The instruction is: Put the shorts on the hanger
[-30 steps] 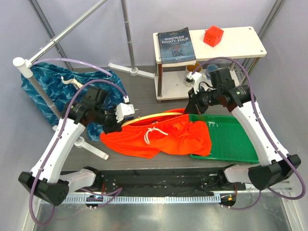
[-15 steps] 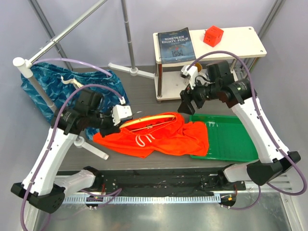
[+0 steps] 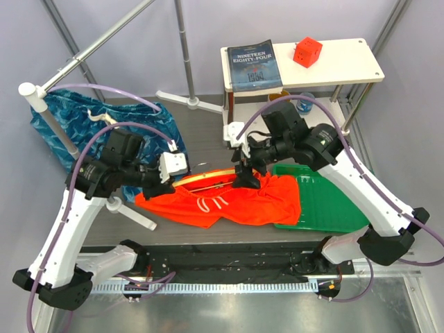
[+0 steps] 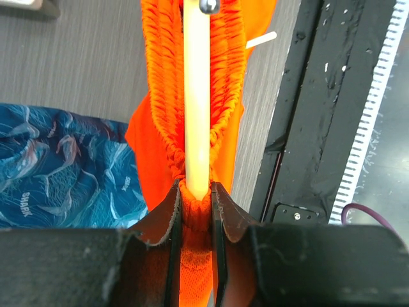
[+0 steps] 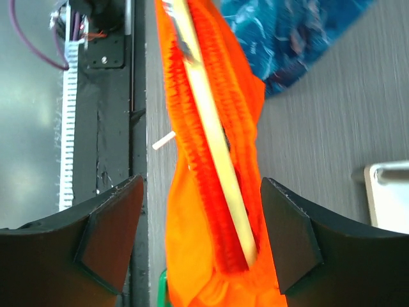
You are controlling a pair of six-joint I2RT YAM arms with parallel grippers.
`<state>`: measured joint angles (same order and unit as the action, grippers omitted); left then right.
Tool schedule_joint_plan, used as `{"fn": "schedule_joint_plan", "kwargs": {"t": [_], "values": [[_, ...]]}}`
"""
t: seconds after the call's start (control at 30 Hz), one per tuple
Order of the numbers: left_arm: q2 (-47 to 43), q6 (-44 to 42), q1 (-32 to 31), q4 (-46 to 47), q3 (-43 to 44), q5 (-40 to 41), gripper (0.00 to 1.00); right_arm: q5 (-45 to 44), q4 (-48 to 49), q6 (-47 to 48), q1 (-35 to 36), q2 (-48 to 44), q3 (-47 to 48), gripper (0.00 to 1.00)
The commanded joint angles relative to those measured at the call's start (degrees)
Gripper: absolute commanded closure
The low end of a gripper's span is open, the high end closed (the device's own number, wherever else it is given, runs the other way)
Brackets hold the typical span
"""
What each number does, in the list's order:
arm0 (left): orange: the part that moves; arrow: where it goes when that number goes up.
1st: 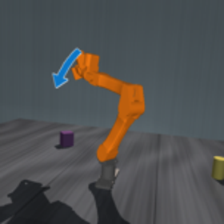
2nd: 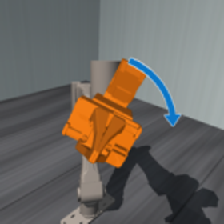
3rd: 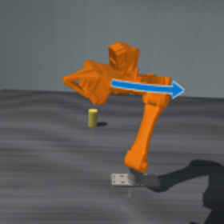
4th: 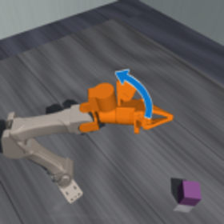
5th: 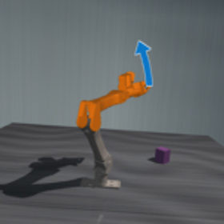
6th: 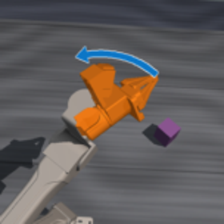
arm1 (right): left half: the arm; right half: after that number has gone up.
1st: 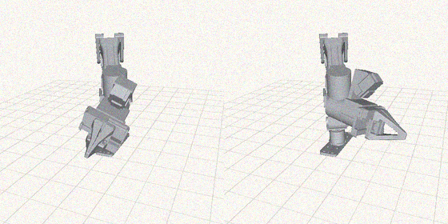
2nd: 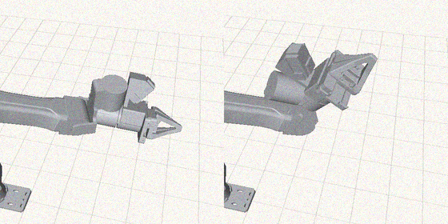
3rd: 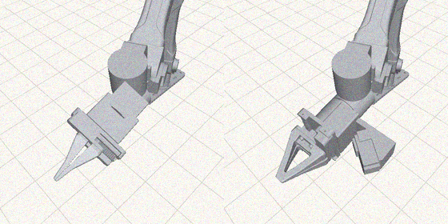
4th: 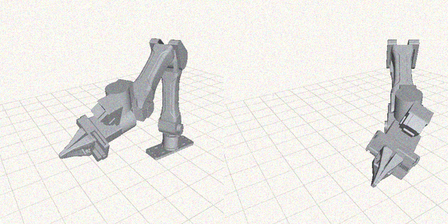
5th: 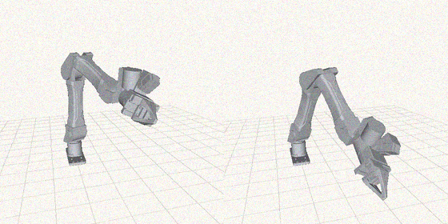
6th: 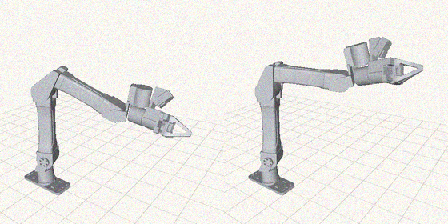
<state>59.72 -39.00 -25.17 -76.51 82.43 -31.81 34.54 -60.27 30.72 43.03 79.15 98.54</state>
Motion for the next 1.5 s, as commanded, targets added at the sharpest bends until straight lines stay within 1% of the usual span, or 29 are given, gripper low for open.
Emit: {"fn": "schedule_joint_plan", "kwargs": {"t": [0.0, 0.13, 0.23, 0.27, 0.33, 0.37, 0.47, 0.6, 0.63, 0.67, 0.7, 0.73, 0.77, 0.8, 1.03, 1.13, 1.2, 1.23, 1.27, 1.3, 1.37, 1.47], "values": [[-1.3, -0.9, -0.1, 0.3, 4.7, -5.4, 1.00, -5.2, 2.0, 7.8, 2.9, -0.2, -1.0, 0.21], [-1.9, -2.5, -0.1, -1.5, 5.2, -7.6, 1.00, -6.0, 2.4, 11.5, 3.6, -0.4, -3.3, 0.24], [-2.2, -2.5, -0.1, -2.2, 4.8, -8.4, 1.00, -5.9, 3.2, 12.3, 3.6, -0.7, -5.4, 0.40], [-2.4, -2.7, -0.1, -2.2, 4.6, -7.8, 1.00, -5.6, 3.4, 12.3, 3.6, -1.0, -6.2, 0.49], [-2.7, -3.0, -0.1, -2.5, 3.9, -7.0, 1.00, -5.0, 3.9, 12.2, 3.6, -1.7, -7.0, 0.59], [-3.1, -3.3, -0.1, -2.5, 3.6, -6.9, 1.00, -4.8, 4.3, 11.6, 3.6, -2.6, -7.7, 0.74], [-3.5, -3.7, -0.1, -2.3, 2.9, -6.9, 1.00, -4.6, 5.9, 8.5, 3.7, -4.2, -9.0, 0.99], [-3.6, -2.8, -0.1, -2.2, 3.3, -3.9, 1.00, -6.2, 6.4, 4.8, 3.5, -5.9, -9.0, 0.99], [-3.8, -2.7, -0.1, -2.2, 3.3, -2.0, 0.98, -6.5, 6.5, 4.3, 3.5, -6.6, -9.2, 0.99], [-4.1, -2.8, -0.1, -2.2, 3.3, -1.3, 0.88, -6.9, 6.5, 3.9, 3.4, -7.1, -9.6, 0.99], [-4.8, -2.7, -0.1, -2.1, 3.1, -0.8, 0.84, -6.9, 6.5, 3.2, 3.3, -8.4, -9.9, 0.99], [-5.1, -2.7, -0.1, -1.8, 3.0, 0.0, 0.74, -7.0, 6.4, 2.9, 2.9, -9.0, -10.5, 0.99], [-5.3, -2.6, -0.1, -1.7, 2.7, 0.3, 0.69, -7.3, 6.4, 2.5, 3.0, -9.5, -10.6, 0.99], [-5.4, -2.6, -0.1, -2.0, 2.7, 0.3, 0.67, -7.3, 6.4, 2.0, 2.9, -9.9, -10.8, 0.99], [-5.5, -3.8, -0.1, -2.9, 2.7, 3.1, 0.68, -7.8, 4.5, 1.8, 2.1, -11.7, -10.7, 0.99], [-6.1, -1.6, -0.1, -0.2, 3.1, 1.3, 0.64, -7.6, 4.3, 1.6, 2.0, -11.9, -10.7, 0.99], [-6.3, -0.2, -0.1, 0.9, 3.0, -0.9, 0.65, -7.3, 4.4, 1.6, 2.0, -11.8, -10.5, 0.99], [-6.3, 0.2, -0.1, 2.1, 2.9, -1.2, 0.69, -7.0, 4.4, 1.7, 2.0, -11.8, -10.3, 0.99], [-6.0, 0.5, -0.1, 2.6, 2.6, -1.2, 0.70, -6.9, 4.3, 1.5, 1.9, -11.7, -10.2, 0.99], [-5.8, 0.8, -0.1, 2.9, 2.6, -1.3, 0.69, -6.7, 4.4, 1.5, 1.9, -11.7, -10.1, 0.99], [-5.3, 1.1, -0.1, 4.2, 2.3, -1.3, 0.64, -6.2, 4.2, 1.5, 2.0, -11.6, -9.8, 0.99], [-5.2, 1.3, -0.1, 6.4, 1.5, -2.6, 0.63, -5.8, 3.9, 1.6, 2.0, -11.4, -9.2, 0.99]]}}
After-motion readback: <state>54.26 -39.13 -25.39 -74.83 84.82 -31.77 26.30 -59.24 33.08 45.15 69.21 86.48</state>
